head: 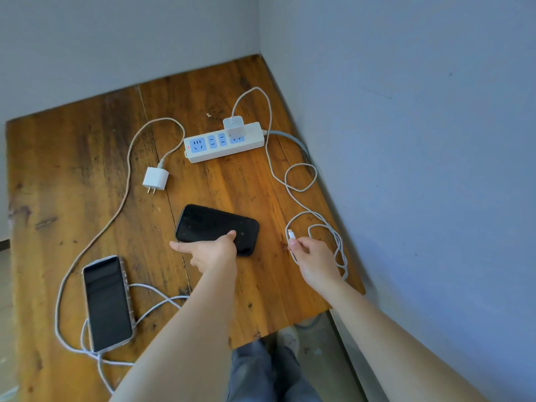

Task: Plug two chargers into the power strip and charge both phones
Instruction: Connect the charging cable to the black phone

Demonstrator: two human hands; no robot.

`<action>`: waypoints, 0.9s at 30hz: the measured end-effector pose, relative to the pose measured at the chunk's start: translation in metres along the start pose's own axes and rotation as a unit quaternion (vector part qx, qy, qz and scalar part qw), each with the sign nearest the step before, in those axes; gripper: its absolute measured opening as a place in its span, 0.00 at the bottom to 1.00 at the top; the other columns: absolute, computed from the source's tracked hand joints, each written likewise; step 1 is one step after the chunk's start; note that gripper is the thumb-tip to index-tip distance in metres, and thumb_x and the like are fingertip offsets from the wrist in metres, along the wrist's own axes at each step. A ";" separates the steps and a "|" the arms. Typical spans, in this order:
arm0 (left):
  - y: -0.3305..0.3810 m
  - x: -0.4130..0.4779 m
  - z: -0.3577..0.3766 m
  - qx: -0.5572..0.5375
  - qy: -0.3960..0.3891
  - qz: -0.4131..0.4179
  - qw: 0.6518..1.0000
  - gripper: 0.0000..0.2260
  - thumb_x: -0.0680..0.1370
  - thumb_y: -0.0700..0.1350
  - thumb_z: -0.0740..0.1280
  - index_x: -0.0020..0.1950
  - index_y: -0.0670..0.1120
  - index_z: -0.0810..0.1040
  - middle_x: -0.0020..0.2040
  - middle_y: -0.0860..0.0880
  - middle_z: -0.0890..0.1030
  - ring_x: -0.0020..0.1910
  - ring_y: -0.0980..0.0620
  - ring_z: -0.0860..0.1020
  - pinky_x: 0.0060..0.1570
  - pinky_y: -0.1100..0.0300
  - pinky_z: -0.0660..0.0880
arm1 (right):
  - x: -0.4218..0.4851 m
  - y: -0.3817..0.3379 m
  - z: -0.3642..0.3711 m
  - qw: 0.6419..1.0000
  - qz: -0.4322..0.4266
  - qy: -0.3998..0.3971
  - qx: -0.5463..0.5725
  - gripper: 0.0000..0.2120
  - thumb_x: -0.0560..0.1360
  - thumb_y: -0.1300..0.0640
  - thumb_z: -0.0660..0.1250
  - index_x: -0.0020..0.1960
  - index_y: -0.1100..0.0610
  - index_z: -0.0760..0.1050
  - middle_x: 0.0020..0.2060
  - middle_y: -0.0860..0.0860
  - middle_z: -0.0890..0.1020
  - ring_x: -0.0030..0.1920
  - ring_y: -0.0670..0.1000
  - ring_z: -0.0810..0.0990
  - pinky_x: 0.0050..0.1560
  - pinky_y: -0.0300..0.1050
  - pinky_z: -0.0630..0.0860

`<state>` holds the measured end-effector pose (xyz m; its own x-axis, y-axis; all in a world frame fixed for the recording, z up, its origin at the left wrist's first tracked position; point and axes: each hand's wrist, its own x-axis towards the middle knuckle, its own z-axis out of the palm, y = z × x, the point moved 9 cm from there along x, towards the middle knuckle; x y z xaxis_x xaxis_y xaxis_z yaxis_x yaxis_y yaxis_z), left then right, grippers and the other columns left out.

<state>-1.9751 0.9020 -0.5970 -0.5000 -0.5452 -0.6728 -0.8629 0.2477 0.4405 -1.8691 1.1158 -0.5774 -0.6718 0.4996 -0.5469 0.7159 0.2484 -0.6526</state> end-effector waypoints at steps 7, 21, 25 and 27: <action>0.027 0.000 0.014 -0.058 -0.093 0.059 0.992 0.18 0.71 0.41 0.74 0.58 0.42 0.74 0.57 0.42 0.80 0.52 0.42 0.79 0.51 0.49 0.79 | -0.008 -0.009 -0.003 1.000 -0.001 0.005 0.024 0.14 0.80 0.55 0.59 0.38 0.56 0.77 0.28 0.48 0.74 0.30 0.46 0.73 0.33 0.39 0.71; 0.003 -0.108 -0.063 -0.250 -0.378 -0.095 0.886 0.22 0.72 0.35 0.72 0.65 0.41 0.71 0.54 0.38 0.82 0.46 0.45 0.83 0.27 0.61 0.79 | -0.114 -0.095 -0.051 0.988 -0.121 0.001 0.098 0.14 0.76 0.47 0.64 0.38 0.51 0.83 0.20 0.43 0.72 0.25 0.41 0.71 0.30 0.39 0.68; 0.003 -0.133 -0.083 -0.258 -0.387 -0.084 0.881 0.22 0.72 0.35 0.71 0.64 0.41 0.70 0.53 0.38 0.82 0.46 0.44 0.83 0.27 0.61 0.80 | -0.137 -0.102 -0.063 0.987 -0.130 0.022 0.088 0.14 0.76 0.48 0.65 0.38 0.54 0.83 0.18 0.43 0.72 0.23 0.41 0.70 0.29 0.40 0.68; 0.003 -0.143 -0.089 -0.260 -0.387 -0.076 0.881 0.21 0.73 0.35 0.71 0.64 0.41 0.70 0.53 0.38 0.82 0.45 0.44 0.83 0.26 0.61 0.79 | -0.145 -0.107 -0.066 0.986 -0.139 0.019 0.089 0.15 0.76 0.47 0.65 0.36 0.54 0.83 0.17 0.43 0.70 0.22 0.41 0.69 0.30 0.41 0.68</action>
<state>-1.9000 0.9097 -0.4467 -0.4553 0.2195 -0.8628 -0.8745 -0.2924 0.3871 -1.8355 1.0710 -0.3935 -0.8279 0.4633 -0.3161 0.4579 0.2330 -0.8579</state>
